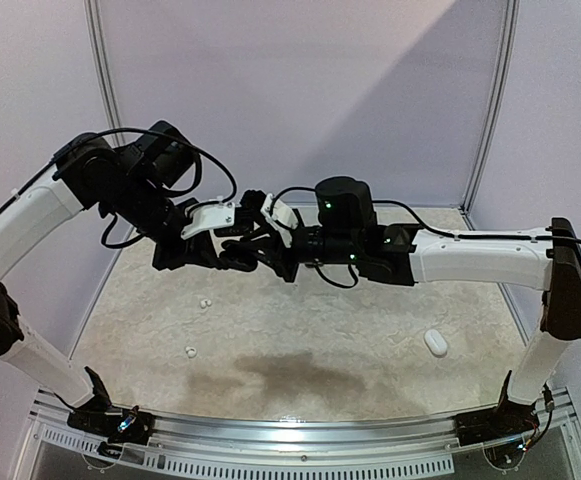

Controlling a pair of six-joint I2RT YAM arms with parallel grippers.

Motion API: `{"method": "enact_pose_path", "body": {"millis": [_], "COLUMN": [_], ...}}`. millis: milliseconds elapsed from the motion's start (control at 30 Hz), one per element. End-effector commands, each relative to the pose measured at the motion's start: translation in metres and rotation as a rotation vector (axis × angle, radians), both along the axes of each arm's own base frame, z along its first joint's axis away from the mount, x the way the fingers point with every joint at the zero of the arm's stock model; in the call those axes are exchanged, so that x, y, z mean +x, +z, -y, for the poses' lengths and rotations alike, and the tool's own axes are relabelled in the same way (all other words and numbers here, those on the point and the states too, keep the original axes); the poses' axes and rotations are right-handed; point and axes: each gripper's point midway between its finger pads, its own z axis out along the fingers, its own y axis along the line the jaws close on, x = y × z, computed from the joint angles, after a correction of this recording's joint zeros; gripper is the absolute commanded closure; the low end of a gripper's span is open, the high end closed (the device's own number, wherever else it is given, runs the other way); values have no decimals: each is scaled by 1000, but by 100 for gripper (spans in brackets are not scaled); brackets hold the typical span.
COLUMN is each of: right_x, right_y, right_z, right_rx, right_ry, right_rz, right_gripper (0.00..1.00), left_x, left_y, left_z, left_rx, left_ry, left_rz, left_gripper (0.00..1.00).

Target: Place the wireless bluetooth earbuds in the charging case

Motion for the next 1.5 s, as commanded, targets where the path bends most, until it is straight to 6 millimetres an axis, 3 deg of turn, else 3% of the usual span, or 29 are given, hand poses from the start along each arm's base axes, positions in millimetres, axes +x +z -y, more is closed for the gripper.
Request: {"method": "enact_pose_path", "body": {"millis": [0, 233, 400, 567, 867, 1033, 1467], "right_x": [-15, -16, -17, -18, -22, -22, -23], "right_y": [1, 5, 9, 19, 25, 31, 28], "right_z": [-3, 0, 1, 2, 6, 0, 0], "right_rx": [34, 46, 59, 99, 111, 116, 130], "right_ry": [41, 38, 35, 44, 49, 68, 68], "right_rz": [-30, -44, -46, -42, -28, -15, -28], "right_gripper": [97, 98, 98, 98, 99, 99, 100], "left_x": [-3, -4, 2, 2, 5, 15, 17], "left_y": [22, 35, 24, 24, -2, 4, 26], "left_z": [-2, -7, -7, 5, -5, 2, 8], "left_rx": [-96, -160, -131, -176, -87, -112, -176], "left_ry": [-4, 6, 41, 65, 59, 86, 84], "left_rz": [42, 38, 19, -37, -38, -19, 11], "left_gripper": [100, 100, 100, 100, 100, 100, 100]}}
